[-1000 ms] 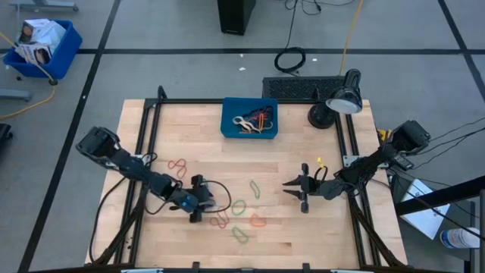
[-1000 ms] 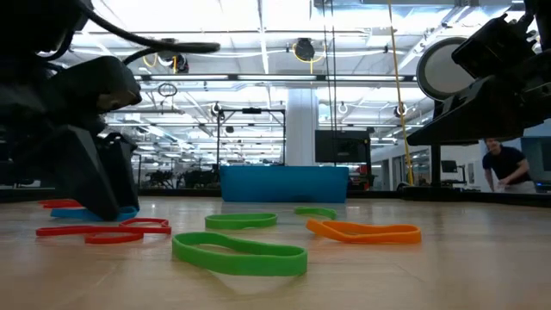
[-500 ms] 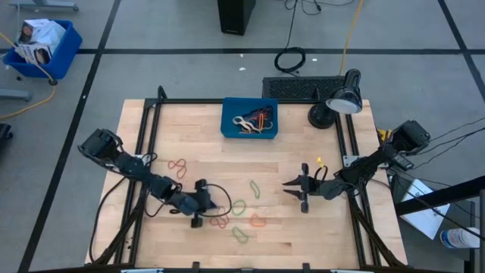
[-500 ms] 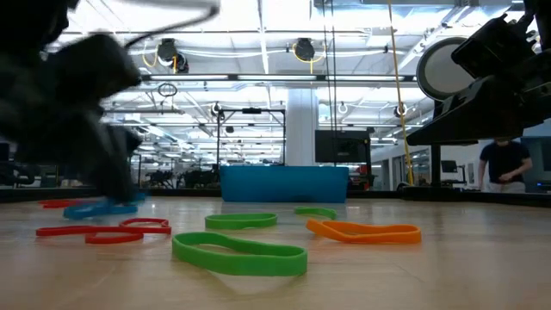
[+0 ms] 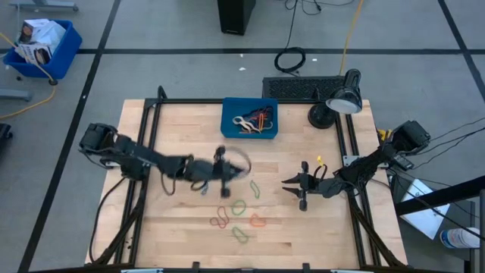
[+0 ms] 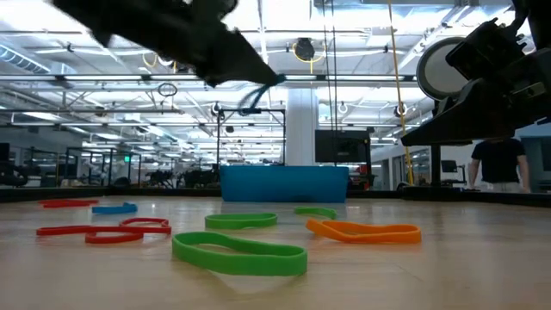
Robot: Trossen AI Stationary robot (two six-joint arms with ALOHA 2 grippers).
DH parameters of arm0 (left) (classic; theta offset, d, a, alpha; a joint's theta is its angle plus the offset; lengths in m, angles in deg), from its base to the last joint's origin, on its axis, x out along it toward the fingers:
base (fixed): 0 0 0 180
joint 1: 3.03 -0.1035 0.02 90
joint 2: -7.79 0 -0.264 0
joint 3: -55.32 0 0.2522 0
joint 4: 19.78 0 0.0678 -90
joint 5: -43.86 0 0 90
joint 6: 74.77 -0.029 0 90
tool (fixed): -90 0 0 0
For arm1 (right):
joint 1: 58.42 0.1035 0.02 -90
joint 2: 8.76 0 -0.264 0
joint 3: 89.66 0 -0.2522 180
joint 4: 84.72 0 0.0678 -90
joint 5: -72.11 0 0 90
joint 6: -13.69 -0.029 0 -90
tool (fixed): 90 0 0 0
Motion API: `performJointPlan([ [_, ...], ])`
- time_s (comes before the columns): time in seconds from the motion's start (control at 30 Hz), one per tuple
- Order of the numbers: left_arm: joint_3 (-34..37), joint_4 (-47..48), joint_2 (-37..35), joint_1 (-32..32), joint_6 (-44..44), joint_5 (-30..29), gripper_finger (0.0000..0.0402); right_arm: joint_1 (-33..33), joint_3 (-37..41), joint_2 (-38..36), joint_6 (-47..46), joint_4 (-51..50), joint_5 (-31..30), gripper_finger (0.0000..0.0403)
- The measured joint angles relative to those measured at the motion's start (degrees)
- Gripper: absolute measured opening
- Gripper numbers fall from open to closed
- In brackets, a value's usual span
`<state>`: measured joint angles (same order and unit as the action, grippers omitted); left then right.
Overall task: Pick and place rubber bands into bin
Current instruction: Put the blue rubber band into the blue bin, then put the green rubber band into the blue bin
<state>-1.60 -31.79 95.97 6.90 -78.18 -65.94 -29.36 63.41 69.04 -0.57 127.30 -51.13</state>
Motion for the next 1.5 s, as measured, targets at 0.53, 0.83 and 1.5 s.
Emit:
performJointPlan([
  [0.53,-3.0,0.2,0.5,-33.5,-1.1,13.9,0.0093,0.0,0.0,0.0,0.0,-0.6,0.1,0.0091],
  [0.83,-3.0,8.8,0.5,-34.6,2.9,19.2,0.0234,0.0,0.0,0.0,0.0,-0.6,0.1,0.0091],
  [1.5,-2.0,25.4,0.4,2.9,21.2,-12.3,0.0152,-3.6,-11.6,21.9,0.6,8.7,8.3,0.0132],
])
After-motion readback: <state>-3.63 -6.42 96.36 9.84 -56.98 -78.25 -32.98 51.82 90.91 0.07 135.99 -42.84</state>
